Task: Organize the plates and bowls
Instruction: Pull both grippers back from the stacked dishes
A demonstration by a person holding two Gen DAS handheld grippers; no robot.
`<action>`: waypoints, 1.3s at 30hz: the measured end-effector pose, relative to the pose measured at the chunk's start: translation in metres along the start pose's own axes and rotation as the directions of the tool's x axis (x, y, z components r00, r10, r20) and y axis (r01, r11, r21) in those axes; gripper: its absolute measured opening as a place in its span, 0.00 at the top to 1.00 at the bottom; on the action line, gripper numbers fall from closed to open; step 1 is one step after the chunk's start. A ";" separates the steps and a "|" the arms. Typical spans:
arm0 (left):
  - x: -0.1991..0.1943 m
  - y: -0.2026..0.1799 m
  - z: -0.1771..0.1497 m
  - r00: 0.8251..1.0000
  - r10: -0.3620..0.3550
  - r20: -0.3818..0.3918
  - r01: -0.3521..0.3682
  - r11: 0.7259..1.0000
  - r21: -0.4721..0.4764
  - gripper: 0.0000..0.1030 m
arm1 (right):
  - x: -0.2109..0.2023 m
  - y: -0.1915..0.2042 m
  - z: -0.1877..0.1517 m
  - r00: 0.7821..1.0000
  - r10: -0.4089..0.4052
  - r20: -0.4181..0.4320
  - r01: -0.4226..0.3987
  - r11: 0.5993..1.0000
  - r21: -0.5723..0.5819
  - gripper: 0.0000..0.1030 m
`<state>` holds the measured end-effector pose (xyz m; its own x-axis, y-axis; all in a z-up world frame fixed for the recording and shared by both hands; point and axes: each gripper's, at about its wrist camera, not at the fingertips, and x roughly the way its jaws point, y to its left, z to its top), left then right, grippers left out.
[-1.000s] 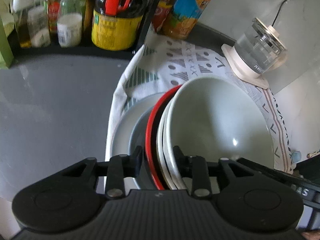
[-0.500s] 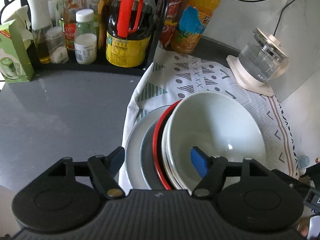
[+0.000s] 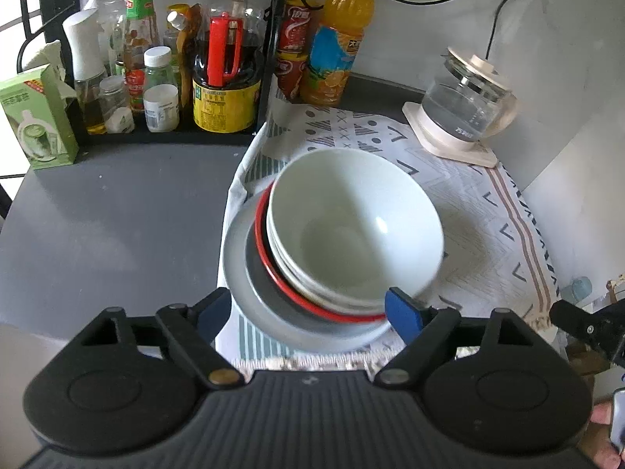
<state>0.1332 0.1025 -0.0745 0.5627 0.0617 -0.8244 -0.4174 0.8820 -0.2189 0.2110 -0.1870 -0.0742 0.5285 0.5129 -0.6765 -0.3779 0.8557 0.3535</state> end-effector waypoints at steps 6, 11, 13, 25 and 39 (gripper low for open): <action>-0.026 -0.006 -0.011 0.999 -0.026 0.029 0.025 0.999 0.028 0.13 | -0.031 -0.003 -0.008 0.999 -0.024 0.039 0.023 1.000 0.017 0.00; -0.041 -0.002 -0.012 0.997 -0.062 0.052 0.059 0.996 0.060 0.12 | -0.047 0.004 -0.013 0.996 -0.060 0.059 0.060 0.998 0.009 0.00; -0.045 0.000 -0.012 0.996 -0.073 0.056 0.069 0.995 0.070 0.12 | -0.051 0.009 -0.016 0.995 -0.075 0.069 0.074 0.997 0.011 0.00; -0.071 0.024 -0.020 0.990 -0.122 0.071 0.108 0.980 0.169 0.01 | -0.075 0.055 -0.041 0.982 -0.137 0.133 0.130 0.990 0.061 0.00; -0.097 0.059 -0.050 0.981 -0.177 0.077 0.158 0.967 0.201 0.00 | -0.094 0.103 -0.083 0.967 -0.211 0.143 0.204 0.977 0.061 0.00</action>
<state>0.0185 0.1248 -0.0340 0.6809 -0.0592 -0.7299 -0.1708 0.9564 -0.2369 0.0594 -0.1529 -0.0273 0.6995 0.3254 -0.6362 -0.2151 0.9449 0.2468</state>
